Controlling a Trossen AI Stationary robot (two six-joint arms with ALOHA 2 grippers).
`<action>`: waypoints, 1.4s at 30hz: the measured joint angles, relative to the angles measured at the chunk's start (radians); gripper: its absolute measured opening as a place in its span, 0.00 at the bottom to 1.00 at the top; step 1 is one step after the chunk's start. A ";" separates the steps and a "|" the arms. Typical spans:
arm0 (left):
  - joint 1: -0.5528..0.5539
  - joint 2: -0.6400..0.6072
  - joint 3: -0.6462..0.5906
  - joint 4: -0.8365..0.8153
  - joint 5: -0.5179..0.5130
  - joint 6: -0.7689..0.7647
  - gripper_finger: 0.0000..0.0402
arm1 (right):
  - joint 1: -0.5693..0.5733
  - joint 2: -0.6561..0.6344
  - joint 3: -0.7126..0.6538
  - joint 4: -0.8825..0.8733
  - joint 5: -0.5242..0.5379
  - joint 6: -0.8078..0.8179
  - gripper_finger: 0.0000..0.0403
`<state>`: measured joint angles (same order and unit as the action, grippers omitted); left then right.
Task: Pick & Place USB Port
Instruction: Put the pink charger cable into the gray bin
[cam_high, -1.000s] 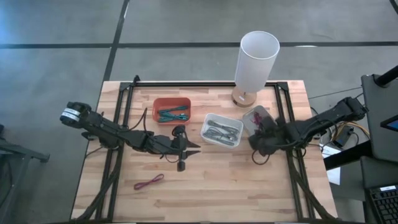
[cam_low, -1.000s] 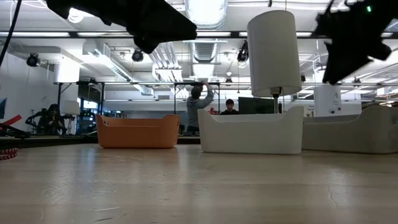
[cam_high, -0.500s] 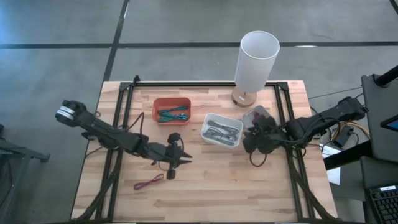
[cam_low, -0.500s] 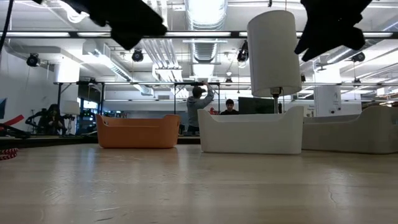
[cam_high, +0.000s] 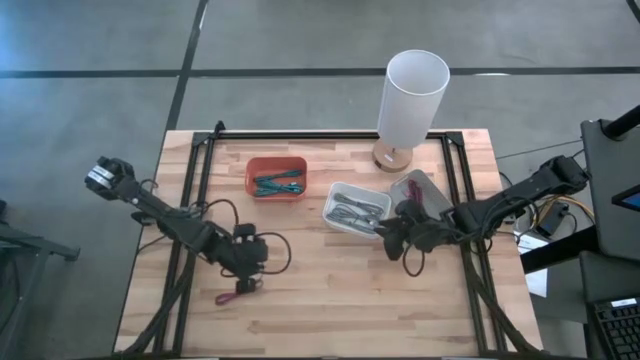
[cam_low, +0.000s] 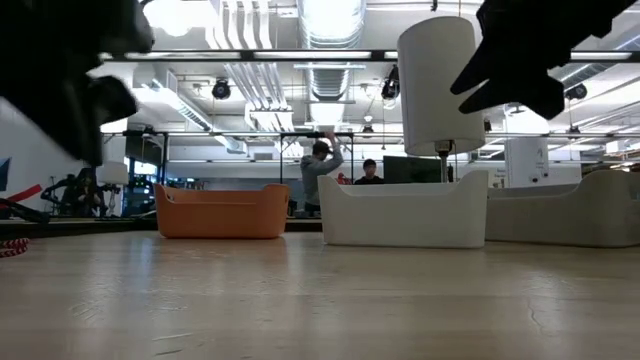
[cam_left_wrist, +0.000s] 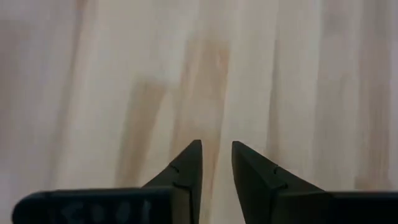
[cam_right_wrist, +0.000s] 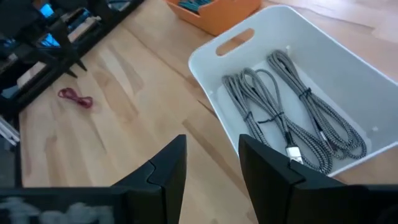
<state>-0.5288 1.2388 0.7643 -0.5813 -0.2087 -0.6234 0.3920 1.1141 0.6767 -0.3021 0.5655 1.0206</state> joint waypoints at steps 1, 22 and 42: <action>-0.005 0.000 0.000 -0.030 0.026 -0.042 0.20 | 0.001 0.000 -0.006 0.002 0.000 0.001 0.36; -0.189 0.052 -0.047 -0.040 0.117 -0.330 0.20 | 0.008 0.000 -0.018 0.011 0.002 -0.011 0.36; -0.194 0.194 -0.130 0.190 0.156 -0.272 0.17 | 0.009 0.000 -0.020 0.029 0.017 -0.123 0.36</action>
<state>-0.7231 1.4324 0.6338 -0.3916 -0.0532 -0.8950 0.4011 1.1144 0.6563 -0.2736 0.5826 0.8980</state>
